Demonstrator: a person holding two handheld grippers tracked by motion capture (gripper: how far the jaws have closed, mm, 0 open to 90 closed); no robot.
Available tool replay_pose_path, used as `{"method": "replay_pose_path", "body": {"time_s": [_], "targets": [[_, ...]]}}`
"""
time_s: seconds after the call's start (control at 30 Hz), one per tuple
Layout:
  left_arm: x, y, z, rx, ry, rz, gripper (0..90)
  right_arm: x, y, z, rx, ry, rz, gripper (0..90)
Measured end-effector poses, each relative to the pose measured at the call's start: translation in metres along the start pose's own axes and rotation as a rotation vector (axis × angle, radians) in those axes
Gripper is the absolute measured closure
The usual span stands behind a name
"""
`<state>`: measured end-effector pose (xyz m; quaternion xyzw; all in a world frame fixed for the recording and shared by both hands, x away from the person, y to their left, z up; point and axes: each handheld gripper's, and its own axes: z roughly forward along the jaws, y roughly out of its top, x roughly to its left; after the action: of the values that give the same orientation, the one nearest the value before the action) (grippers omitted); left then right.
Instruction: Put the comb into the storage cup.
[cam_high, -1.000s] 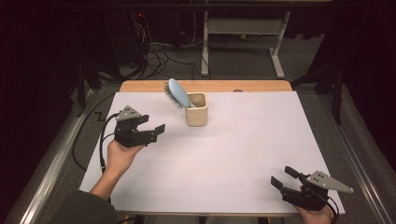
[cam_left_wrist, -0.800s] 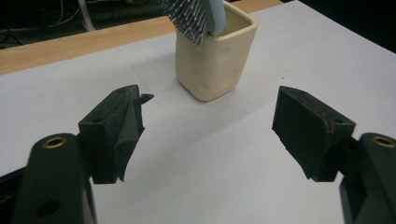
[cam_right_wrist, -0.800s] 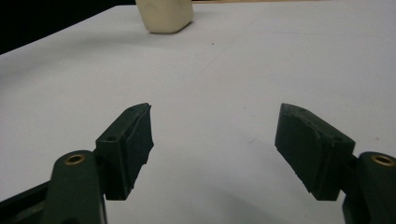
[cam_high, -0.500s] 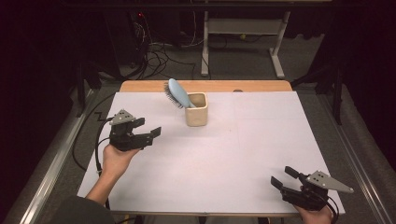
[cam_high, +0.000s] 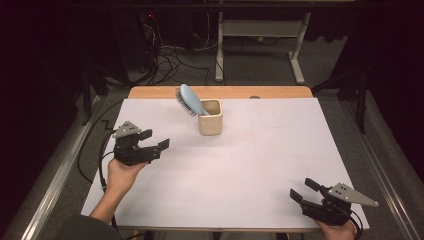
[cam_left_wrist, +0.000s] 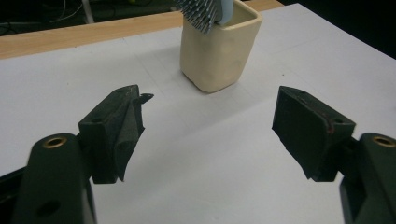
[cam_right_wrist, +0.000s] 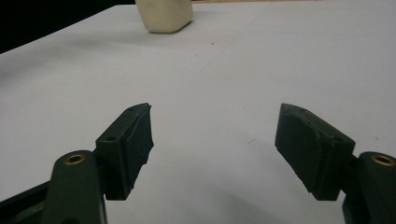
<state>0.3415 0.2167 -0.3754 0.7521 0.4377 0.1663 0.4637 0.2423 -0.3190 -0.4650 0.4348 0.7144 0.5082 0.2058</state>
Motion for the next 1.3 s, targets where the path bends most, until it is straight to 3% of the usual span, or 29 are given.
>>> {"method": "replay_pose_path", "body": {"time_s": [1.3], "targets": [[0.010,-0.027,-0.017,-0.020,0.014,-0.059,24.8,0.000,0.000,0.000,-0.001,-0.004,-0.003,28.3]]}}
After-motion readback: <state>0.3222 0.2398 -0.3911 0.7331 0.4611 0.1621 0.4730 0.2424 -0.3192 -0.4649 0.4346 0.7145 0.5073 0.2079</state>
